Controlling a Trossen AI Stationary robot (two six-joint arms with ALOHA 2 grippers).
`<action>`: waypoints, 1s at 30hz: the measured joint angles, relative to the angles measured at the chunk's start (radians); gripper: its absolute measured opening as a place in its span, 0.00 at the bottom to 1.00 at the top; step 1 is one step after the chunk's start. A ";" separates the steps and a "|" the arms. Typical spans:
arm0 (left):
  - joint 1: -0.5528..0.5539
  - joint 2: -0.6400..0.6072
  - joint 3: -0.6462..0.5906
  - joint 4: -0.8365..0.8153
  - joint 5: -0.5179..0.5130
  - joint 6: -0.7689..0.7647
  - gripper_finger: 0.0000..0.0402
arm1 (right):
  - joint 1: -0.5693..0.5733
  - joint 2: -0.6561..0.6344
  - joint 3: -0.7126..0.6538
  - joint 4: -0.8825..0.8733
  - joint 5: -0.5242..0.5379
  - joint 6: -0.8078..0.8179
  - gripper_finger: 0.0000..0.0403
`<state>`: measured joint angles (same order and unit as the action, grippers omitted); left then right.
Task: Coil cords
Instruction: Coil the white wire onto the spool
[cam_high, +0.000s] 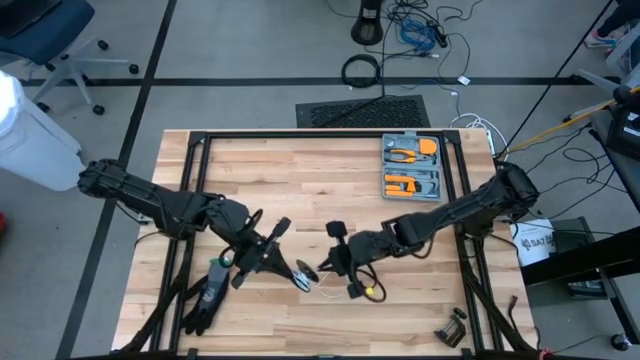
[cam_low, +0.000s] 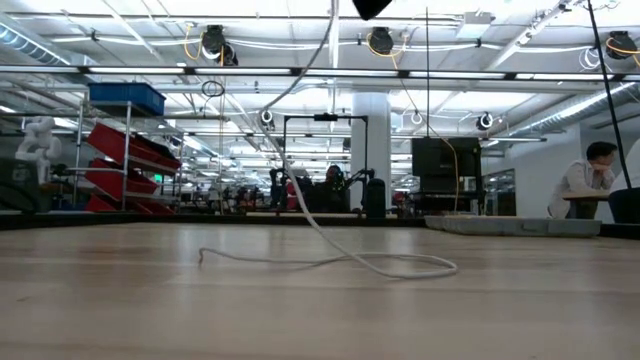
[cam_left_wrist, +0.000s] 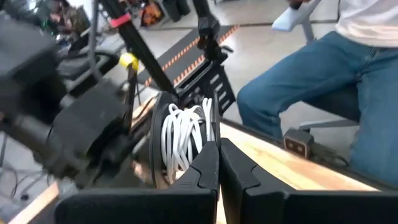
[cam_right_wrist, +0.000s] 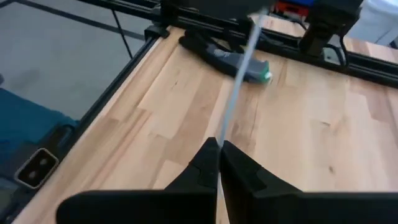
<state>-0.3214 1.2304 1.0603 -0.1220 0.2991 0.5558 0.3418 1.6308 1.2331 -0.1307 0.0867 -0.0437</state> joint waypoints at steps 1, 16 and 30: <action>-0.002 -0.002 0.000 -0.006 -0.013 -0.001 0.00 | 0.010 -0.001 0.000 -0.007 0.011 0.008 0.00; 0.001 -0.009 0.000 -0.053 -0.166 -0.075 0.00 | 0.091 -0.089 -0.001 -0.050 0.103 0.131 0.00; 0.024 -0.009 0.002 -0.133 -0.253 -0.130 0.00 | 0.096 -0.094 -0.001 -0.285 0.033 0.309 0.07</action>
<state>-0.2974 1.2217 1.0618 -0.2554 0.0463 0.4255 0.4376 1.5372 1.2320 -0.4153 0.1201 0.2653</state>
